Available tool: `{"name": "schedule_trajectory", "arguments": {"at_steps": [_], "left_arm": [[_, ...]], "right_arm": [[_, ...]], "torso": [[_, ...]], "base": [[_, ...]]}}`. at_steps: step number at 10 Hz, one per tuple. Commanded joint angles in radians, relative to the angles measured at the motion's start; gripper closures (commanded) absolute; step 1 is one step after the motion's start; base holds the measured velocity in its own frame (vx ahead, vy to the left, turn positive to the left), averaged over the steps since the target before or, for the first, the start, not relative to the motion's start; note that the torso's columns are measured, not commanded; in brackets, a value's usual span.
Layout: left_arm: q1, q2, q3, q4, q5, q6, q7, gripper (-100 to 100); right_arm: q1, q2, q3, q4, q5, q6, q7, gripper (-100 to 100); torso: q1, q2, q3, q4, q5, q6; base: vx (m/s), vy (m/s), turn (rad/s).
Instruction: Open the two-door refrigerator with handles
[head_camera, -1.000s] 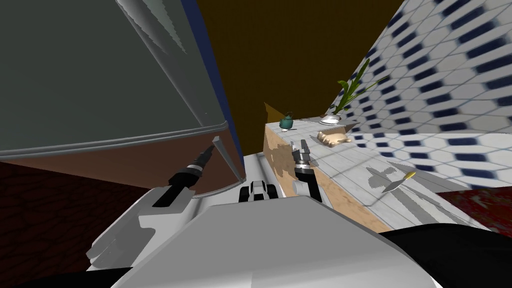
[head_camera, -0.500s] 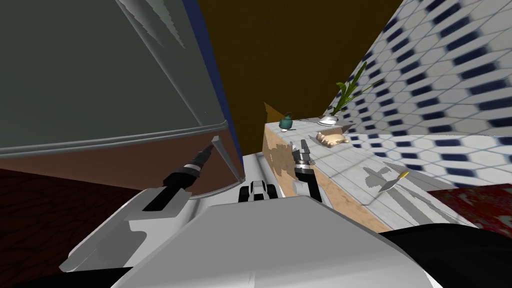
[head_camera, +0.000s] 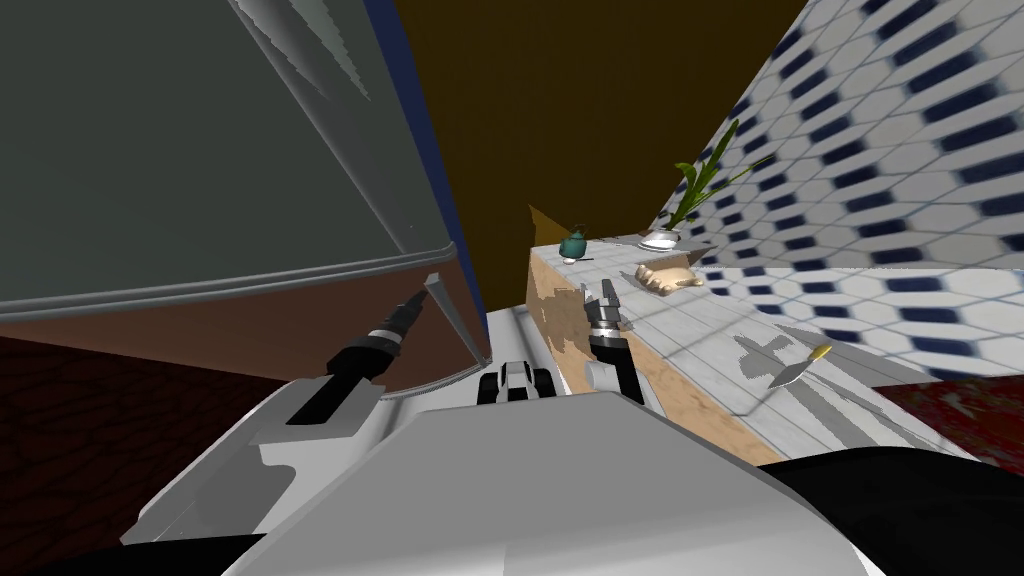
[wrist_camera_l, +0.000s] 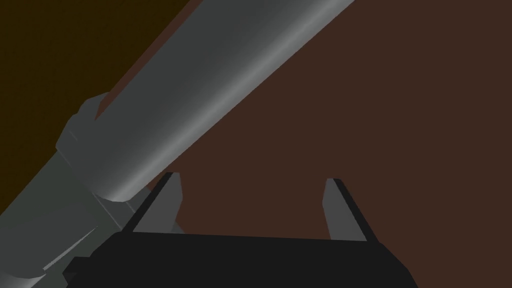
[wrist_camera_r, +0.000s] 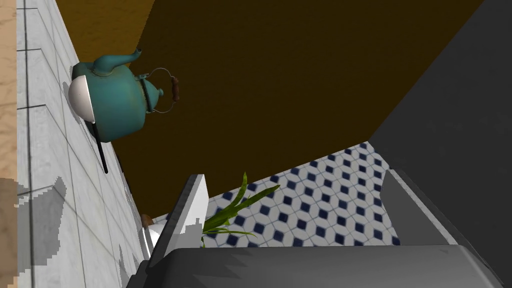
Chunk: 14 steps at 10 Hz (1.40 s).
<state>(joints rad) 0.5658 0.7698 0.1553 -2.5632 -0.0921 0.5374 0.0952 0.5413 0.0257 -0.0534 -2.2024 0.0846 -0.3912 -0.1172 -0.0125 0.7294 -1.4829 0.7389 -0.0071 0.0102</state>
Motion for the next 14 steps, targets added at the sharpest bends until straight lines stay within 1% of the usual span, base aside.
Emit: {"name": "schedule_trajectory", "arguments": {"at_steps": [1, 2, 3, 4, 6, 7, 9, 11, 13, 14], "left_arm": [[-0.001, 0.011, 0.001, -0.023, -0.002, 0.004, -0.002, 100], [-0.002, 0.002, -0.002, -0.014, -0.005, 0.008, -0.002, 100], [-0.007, 0.01, -0.017, -0.019, -0.002, 0.001, -0.004, 100], [-0.012, 0.018, -0.031, -0.021, 0.001, -0.007, -0.005, 100], [-0.021, 0.033, -0.058, -0.024, 0.007, -0.025, -0.007, 100], [-0.021, 0.033, -0.058, -0.024, 0.007, -0.025, -0.007, 100], [-0.03, 0.047, -0.086, -0.028, 0.013, -0.042, -0.01, 100], [-0.039, 0.062, -0.113, -0.032, 0.019, -0.06, -0.012, 100], [-0.048, 0.077, -0.14, -0.035, 0.025, -0.077, -0.014, 100], [-0.046, 0.076, -0.129, -0.037, 0.026, -0.067, -0.012, 100]], "right_arm": [[0.0, 0.0, 0.0, 0.0, 0.0, 0.0, 0.0, 0], [0.0, 0.0, 0.0, 0.0, 0.0, 0.0, 0.0, 0], [0.0, 0.0, 0.0, 0.0, 0.0, 0.0, 0.0, 0], [0.0, 0.0, 0.0, 0.0, 0.0, 0.0, 0.0, 0], [-0.001, 0.0, 0.0, 0.0, 0.0, 0.0, 0.0, 0], [-0.001, 0.0, 0.0, 0.0, 0.0, 0.0, 0.0, 0], [-0.001, 0.0, 0.0, 0.0, 0.0, 0.0, 0.0, 0], [-0.001, 0.0, 0.0, 0.0, 0.0, 0.0, 0.0, 0], [-0.001, 0.0, 0.0, 0.0, 0.0, 0.0, 0.0, 0], [-0.001, 0.0, 0.0, 0.0, 0.0, 0.0, 0.0, 0]], "torso": [[0.002, 0.0, 0.0, -0.001, 0.001, -0.002], [0.003, 0.003, 0.003, -0.003, 0.004, -0.005], [0.009, 0.006, 0.005, -0.002, 0.006, -0.009], [0.019, 0.014, 0.01, 0.0, 0.009, -0.01], [0.021, 0.023, 0.016, 0.003, 0.01, -0.01], [0.017, 0.014, 0.011, 0.001, 0.009, -0.011], [0.009, 0.002, 0.003, -0.003, 0.006, -0.01], [0.01, 0.012, 0.009, 0.0, 0.006, -0.01], [0.016, 0.012, 0.009, 0.0, 0.008, -0.01], [0.015, 0.009, 0.007, -0.001, 0.008, -0.01]], "base": [[-0.03, -0.019, -0.048], [-0.017, -0.018, -0.021], [-0.126, 0.091, -0.101], [-0.29, 0.149, -0.161], [-0.367, 0.218, -0.15], [-0.256, 0.177, -0.043], [-0.308, 0.159, -0.129], [-0.379, 0.135, -0.157], [-0.403, 0.186, -0.141], [-0.171, 0.075, -0.034]]}}
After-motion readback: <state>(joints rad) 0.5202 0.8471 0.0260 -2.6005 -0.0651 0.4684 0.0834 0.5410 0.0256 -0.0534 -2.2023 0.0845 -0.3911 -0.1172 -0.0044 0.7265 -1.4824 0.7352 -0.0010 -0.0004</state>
